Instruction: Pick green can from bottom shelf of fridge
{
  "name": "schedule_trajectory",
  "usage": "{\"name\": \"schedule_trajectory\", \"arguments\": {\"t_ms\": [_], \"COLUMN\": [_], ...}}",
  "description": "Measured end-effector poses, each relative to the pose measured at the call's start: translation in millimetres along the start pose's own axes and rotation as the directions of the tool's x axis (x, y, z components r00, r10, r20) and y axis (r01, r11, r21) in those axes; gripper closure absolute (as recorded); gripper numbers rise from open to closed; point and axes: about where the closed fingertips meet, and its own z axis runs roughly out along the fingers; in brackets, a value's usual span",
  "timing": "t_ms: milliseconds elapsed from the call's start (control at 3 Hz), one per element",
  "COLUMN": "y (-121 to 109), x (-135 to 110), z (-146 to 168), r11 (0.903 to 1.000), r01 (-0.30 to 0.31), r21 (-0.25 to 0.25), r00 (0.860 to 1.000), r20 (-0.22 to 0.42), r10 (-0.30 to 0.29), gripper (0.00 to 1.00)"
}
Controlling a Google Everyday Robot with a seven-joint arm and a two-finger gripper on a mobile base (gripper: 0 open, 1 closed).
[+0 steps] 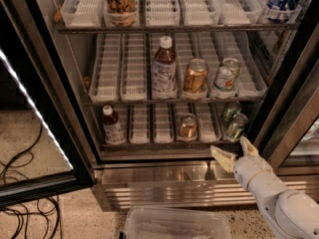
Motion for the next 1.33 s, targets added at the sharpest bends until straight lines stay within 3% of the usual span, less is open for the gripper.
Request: {"name": "schedule_trajectory", "arguments": {"t_ms": [667, 1333], "y": [-14, -44], "x": [13, 27], "z": [26, 29], "r11": [0.997, 0.9861], "r01": [-0.013, -0.021], "r21": [0.077, 0.165], "r00": [0.998, 0.997], "r20": [0.064, 0.077], "r10": [0.008, 0.009], "gripper": [0.27, 0.27]}}
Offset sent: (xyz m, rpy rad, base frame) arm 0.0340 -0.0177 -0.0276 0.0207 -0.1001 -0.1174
